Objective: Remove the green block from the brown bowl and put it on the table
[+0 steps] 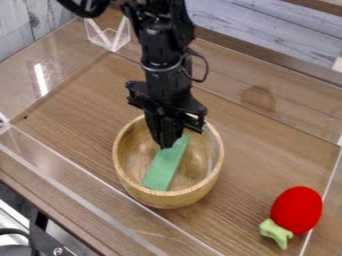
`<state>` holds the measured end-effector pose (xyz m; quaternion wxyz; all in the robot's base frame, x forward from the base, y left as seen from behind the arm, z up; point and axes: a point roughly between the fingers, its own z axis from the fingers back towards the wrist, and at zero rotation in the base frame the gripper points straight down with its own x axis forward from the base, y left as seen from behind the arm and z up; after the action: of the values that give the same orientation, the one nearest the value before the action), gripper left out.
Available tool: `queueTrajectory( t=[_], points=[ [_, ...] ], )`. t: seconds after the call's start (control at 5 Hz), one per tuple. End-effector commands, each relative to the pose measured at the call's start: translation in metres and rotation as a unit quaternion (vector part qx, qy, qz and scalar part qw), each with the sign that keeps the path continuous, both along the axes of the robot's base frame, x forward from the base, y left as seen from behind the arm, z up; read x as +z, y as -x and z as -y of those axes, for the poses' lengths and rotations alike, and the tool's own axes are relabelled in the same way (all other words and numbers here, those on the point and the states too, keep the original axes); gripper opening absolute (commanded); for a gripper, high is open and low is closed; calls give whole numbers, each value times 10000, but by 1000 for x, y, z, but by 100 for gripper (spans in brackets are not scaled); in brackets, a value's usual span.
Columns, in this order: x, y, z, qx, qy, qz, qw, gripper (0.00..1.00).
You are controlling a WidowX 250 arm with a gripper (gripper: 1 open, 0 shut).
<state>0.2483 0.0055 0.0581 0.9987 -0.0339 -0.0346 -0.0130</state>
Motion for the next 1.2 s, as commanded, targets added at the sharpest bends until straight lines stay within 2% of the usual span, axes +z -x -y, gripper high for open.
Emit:
queueTrajectory(
  t=[0.0, 0.4, 0.6, 0.8, 1.0],
  points=[
    [13, -12, -9, 93, -7, 211, 9997, 0],
    [36, -14, -1, 359, 32, 239, 9991, 0],
    [43, -13, 2, 109, 43, 243, 9996, 0],
    [40, -10, 9, -175, 46, 192, 9997, 100],
    [42, -4, 14, -367, 46, 131, 9992, 100]
  ],
)
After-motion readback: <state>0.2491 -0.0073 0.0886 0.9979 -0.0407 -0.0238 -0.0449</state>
